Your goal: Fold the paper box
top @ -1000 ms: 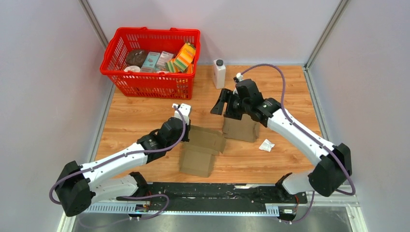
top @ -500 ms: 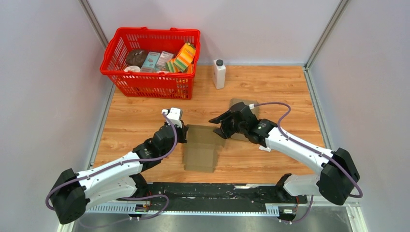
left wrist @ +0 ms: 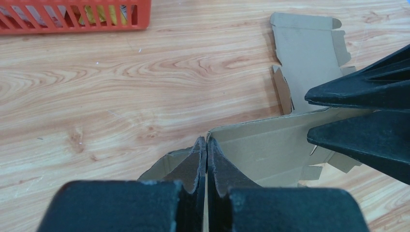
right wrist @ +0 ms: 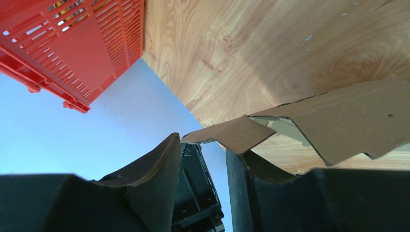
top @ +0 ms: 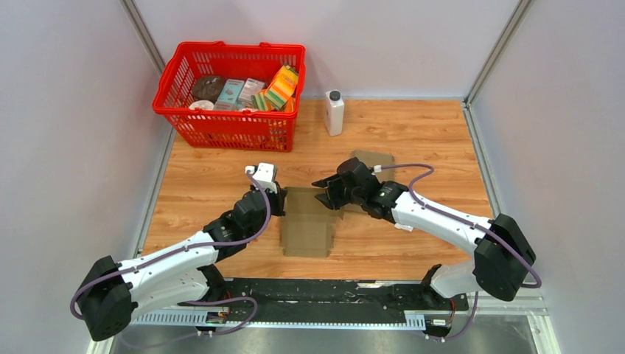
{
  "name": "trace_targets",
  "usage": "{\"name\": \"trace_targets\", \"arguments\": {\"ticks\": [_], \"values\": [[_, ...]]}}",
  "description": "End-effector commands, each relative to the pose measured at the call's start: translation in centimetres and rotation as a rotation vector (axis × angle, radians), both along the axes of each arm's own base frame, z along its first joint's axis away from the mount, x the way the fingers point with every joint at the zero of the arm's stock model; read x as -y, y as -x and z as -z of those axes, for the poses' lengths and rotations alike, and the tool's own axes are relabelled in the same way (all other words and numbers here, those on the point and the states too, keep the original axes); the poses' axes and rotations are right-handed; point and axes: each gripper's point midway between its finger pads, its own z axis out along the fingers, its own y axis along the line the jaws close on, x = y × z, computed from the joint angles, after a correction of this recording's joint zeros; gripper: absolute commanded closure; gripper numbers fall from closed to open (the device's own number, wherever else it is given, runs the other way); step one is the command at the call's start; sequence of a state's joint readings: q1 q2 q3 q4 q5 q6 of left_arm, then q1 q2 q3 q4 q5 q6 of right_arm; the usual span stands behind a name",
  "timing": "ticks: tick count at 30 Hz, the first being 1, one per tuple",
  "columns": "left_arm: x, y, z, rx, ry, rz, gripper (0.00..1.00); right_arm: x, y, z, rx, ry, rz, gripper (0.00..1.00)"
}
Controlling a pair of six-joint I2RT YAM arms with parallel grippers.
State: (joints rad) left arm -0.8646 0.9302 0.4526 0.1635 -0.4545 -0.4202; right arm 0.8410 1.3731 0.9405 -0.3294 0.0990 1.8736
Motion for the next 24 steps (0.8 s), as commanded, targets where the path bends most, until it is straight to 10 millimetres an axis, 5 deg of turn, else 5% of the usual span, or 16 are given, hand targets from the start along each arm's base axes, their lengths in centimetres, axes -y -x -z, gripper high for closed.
{"name": "trace_targets", "arguments": {"ticks": [1,16,20,23,24], "values": [[0.7,-0.4,-1.3,0.044,0.035,0.004,1.0,-0.6,-1.8,-1.1,0.025,-0.053,0.068,0.58],[0.6,-0.4,-0.7,0.052,0.003,0.017,1.0,-2.0,-2.9,-0.1,0.017,-0.083,0.04,0.71],[0.9,-0.4,-0.7,0.049,0.009,0.024,1.0,-2.1,-2.9,0.2,0.021,-0.089,0.033,0.89],[1.0,0.0,-0.6,0.04,0.031,0.039,0.8,-2.1,-2.9,0.5,0.027,-0.084,0.017,0.97],[0.8,0.3,-0.9,0.046,0.048,0.04,0.66,-2.1,-2.8,0.7,0.032,-0.084,0.012,0.98]]}}
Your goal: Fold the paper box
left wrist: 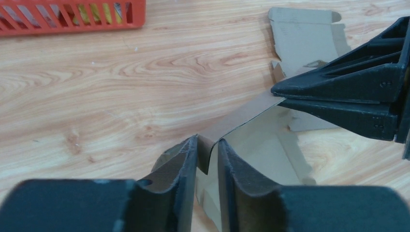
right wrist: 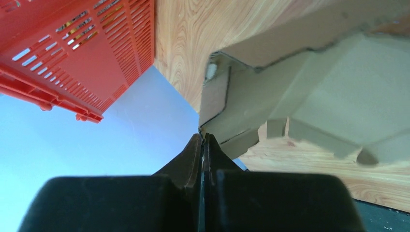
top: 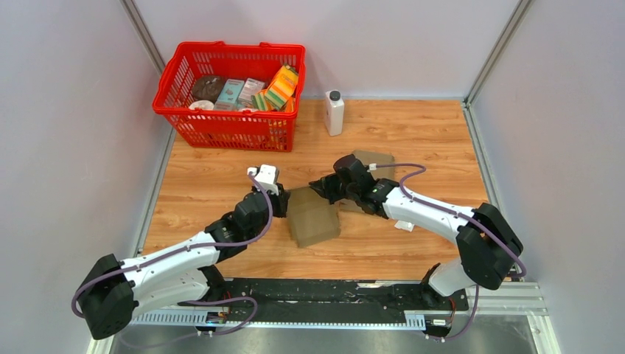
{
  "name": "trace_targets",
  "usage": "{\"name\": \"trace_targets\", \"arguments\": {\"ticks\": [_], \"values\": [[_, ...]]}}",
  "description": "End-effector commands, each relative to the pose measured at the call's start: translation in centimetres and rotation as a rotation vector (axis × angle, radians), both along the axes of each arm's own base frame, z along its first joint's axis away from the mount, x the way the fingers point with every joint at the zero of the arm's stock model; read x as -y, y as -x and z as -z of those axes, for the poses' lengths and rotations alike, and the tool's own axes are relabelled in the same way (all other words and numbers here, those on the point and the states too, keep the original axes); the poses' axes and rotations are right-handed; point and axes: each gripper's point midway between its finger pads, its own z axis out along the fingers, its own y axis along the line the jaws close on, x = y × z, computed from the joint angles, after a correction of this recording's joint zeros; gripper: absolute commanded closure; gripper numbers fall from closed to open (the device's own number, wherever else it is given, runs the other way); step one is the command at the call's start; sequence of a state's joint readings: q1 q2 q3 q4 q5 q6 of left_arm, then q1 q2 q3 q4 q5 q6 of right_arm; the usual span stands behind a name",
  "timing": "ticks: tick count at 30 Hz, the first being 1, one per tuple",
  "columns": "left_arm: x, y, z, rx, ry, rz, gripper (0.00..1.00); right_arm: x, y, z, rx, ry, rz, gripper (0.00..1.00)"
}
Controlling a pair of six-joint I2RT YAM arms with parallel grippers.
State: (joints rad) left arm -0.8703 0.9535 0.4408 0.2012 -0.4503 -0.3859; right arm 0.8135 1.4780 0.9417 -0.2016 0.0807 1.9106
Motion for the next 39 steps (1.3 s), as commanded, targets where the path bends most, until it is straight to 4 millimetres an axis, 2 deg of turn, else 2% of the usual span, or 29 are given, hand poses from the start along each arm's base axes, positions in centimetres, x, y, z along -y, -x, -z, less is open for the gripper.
{"name": "trace_targets", "arguments": {"ticks": [1,3,4,5,8,9,13,19,22,23,25,26,27,32,36,39], "values": [[0.1,0.7,-1.1,0.021,0.071,0.02,0.61,-0.7,-0.6,-0.6,0.052,-0.029,-0.03,0.99],[-1.2,1.7,-1.1,-0.009,0.079,-0.006,0.53,-1.2,-0.7,-0.6,0.1,-0.037,-0.085,1.0],[-1.9,2.0,-1.2,-0.015,0.082,-0.021,0.52,-1.1,-0.8,0.2,0.108,-0.031,-0.098,1.0],[-2.4,2.4,-1.2,-0.033,0.101,-0.038,0.52,-1.9,-0.9,-0.8,0.149,-0.077,-0.136,1.0],[-5.1,3.8,-0.5,-0.079,0.111,-0.107,0.51,-2.5,-0.8,1.0,0.182,-0.065,-0.218,1.0],[-6.1,4.2,-0.2,-0.089,0.115,-0.13,0.51,-2.9,-1.0,1.0,0.223,-0.08,-0.24,1.0],[-7.6,4.7,2.6,-0.16,0.108,-0.193,0.51,-3.1,-1.7,1.7,0.311,-0.041,-0.314,1.0],[-7.7,4.5,6.3,-0.23,0.082,-0.24,0.6,-3.7,-2.2,0.8,0.489,-0.026,-0.397,1.0],[-7.9,4.3,7.3,-0.241,0.049,-0.252,0.61,-3.4,-2.3,1.1,0.538,-0.008,-0.418,1.0],[-7.8,4.2,7.6,-0.238,0.032,-0.241,0.61,-3.6,-2.2,0.6,0.566,-0.026,-0.425,1.0],[-6.9,3.9,7.8,-0.225,0.041,-0.21,0.6,-3.3,-2.2,1.5,0.552,-0.026,-0.423,1.0],[-6.5,3.7,7.7,-0.208,0.022,-0.18,0.6,-3.6,-2.2,1.1,0.571,-0.051,-0.431,1.0],[-6.0,3.4,7.7,-0.197,0.022,-0.158,0.6,-3.7,-2.1,1.8,0.556,-0.055,-0.438,1.0],[-5.0,2.3,6.9,-0.141,-0.013,-0.119,0.6,-3.9,-2.3,2.9,0.512,-0.111,-0.443,1.0],[-3.7,1.5,6.5,-0.137,-0.051,-0.074,0.67,-3.5,-2.7,4.3,0.452,-0.105,-0.422,1.0],[-2.6,1.1,6.4,-0.143,-0.065,-0.038,0.69,-3.4,-3.1,4.5,0.425,-0.107,-0.42,1.0]]}}
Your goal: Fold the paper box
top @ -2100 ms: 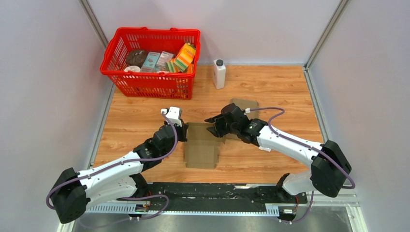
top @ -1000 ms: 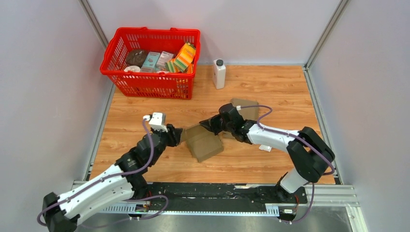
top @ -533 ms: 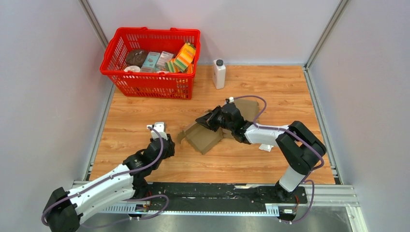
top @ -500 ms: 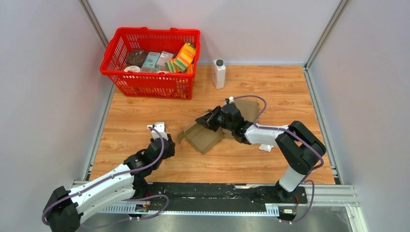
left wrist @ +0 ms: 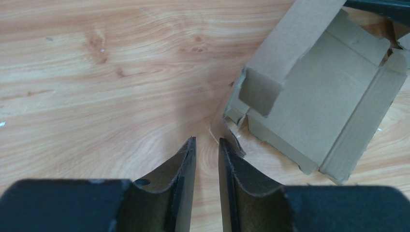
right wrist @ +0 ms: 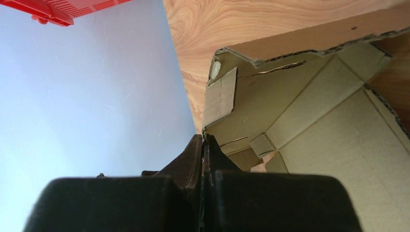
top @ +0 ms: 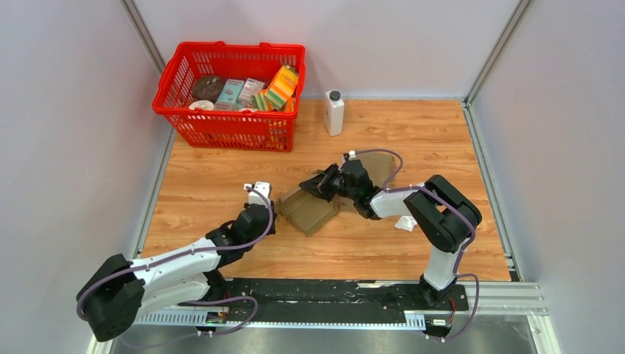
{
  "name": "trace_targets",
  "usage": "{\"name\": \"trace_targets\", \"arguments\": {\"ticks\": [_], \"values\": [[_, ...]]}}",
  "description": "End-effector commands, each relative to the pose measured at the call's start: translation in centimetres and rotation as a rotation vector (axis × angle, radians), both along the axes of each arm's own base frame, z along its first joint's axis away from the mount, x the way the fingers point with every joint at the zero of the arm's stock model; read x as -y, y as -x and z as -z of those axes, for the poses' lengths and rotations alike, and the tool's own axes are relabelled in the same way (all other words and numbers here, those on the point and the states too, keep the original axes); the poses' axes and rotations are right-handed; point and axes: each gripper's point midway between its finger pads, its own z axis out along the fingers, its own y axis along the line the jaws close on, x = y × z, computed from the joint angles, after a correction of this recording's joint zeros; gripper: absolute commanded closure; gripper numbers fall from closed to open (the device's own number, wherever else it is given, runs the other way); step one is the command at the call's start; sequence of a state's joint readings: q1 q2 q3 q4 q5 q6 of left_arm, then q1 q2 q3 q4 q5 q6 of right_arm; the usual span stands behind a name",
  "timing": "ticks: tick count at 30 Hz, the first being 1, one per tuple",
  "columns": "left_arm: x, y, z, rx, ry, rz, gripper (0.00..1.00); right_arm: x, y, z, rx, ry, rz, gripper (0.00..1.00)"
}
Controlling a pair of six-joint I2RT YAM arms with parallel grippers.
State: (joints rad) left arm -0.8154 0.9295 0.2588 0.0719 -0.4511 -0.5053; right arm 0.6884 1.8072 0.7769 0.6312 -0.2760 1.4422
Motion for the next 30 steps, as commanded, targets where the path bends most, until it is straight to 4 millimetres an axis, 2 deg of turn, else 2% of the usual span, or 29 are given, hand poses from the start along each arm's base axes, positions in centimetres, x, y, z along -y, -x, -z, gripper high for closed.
{"name": "trace_targets", "arguments": {"ticks": [1,6,13,16,17,19,23,30], "values": [[2.8,-2.1,-3.3,0.079,0.052,0.058,0.69,-0.2,-0.4,-0.1,-0.013,-0.02,-0.011,1.0],[3.7,-3.0,-4.0,0.094,0.063,0.062,0.69,-0.2,-0.2,0.1,-0.032,-0.021,-0.014,1.0],[4.7,-3.9,-3.9,0.078,0.033,0.065,0.67,-0.1,-0.1,0.3,-0.042,-0.026,-0.012,1.0],[5.0,-3.9,-3.8,0.086,0.013,0.07,0.61,0.1,-0.1,0.4,-0.049,-0.03,-0.001,1.0],[5.1,-3.9,-3.9,0.097,0.013,0.068,0.54,0.2,0.0,0.5,-0.051,-0.029,0.002,1.0],[5.2,-3.9,-3.7,0.103,0.009,0.068,0.52,0.3,0.2,0.6,-0.051,-0.025,0.007,1.0],[5.5,-4.4,-3.1,0.101,-0.001,0.061,0.57,1.0,0.1,1.0,-0.035,-0.003,0.034,1.0],[6.3,-5.1,-3.4,0.139,-0.014,0.01,0.72,1.8,0.6,1.8,-0.053,-0.004,0.062,1.0]]}}
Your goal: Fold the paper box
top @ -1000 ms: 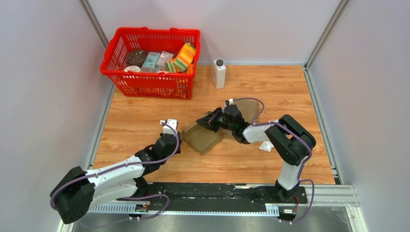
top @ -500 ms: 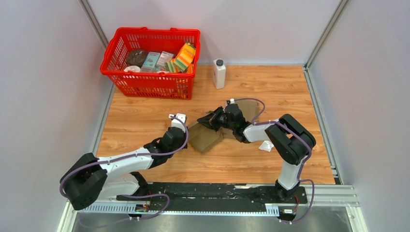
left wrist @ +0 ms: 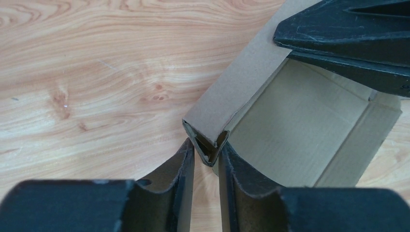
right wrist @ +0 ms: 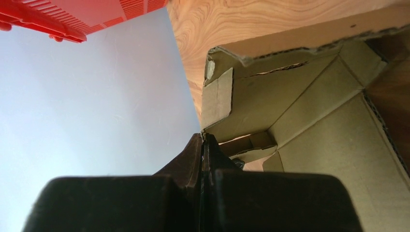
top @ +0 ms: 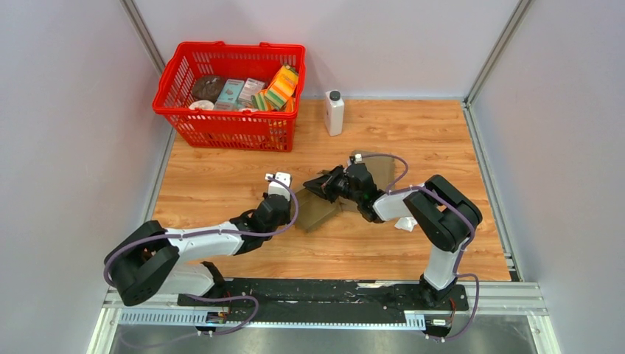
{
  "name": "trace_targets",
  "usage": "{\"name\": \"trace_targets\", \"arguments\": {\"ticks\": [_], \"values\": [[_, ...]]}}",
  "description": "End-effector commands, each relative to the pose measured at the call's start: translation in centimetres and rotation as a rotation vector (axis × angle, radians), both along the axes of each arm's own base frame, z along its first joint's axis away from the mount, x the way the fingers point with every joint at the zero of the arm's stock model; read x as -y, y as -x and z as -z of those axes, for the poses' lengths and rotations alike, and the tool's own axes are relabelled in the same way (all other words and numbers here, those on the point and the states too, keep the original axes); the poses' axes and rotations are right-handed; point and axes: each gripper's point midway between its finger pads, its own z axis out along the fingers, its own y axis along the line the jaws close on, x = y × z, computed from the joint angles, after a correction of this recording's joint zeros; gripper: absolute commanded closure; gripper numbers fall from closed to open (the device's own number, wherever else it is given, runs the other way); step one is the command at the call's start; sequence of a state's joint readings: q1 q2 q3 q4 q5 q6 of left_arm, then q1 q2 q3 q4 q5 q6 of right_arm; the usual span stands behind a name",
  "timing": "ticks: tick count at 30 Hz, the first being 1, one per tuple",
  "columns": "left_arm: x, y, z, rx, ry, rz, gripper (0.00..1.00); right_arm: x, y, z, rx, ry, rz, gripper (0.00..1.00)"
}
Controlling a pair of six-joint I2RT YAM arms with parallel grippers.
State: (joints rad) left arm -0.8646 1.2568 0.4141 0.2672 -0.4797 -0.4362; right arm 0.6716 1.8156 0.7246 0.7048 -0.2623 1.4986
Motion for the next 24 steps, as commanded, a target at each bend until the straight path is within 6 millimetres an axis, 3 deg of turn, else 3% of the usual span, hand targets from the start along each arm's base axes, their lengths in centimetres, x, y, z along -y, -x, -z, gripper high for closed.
{"name": "trace_targets", "arguments": {"ticks": [1,6,8,9,11,19,24], "values": [[1.5,-1.7,-2.8,0.102,0.035,-0.055,0.74,0.9,0.8,1.2,-0.024,0.032,0.023,1.0],[1.5,-1.9,-2.9,0.123,0.016,-0.128,0.77,1.0,1.1,1.1,-0.032,0.038,0.038,1.0],[1.1,-1.8,-2.3,0.106,-0.01,-0.169,0.7,1.1,1.3,1.2,-0.04,0.044,0.042,1.0],[0.9,-2.2,-2.9,0.121,-0.003,-0.219,0.68,1.1,1.4,1.3,-0.043,0.044,0.043,1.0],[0.5,-2.3,-2.5,0.106,-0.032,-0.25,0.67,1.1,1.4,1.1,-0.042,0.044,0.046,1.0],[1.9,-3.1,-3.1,0.073,-0.017,-0.28,0.69,1.1,2.0,1.3,-0.059,0.052,0.051,1.0],[2.3,-3.1,-2.1,0.05,-0.027,-0.288,0.59,1.1,2.0,1.2,-0.061,0.047,0.048,1.0]]}}
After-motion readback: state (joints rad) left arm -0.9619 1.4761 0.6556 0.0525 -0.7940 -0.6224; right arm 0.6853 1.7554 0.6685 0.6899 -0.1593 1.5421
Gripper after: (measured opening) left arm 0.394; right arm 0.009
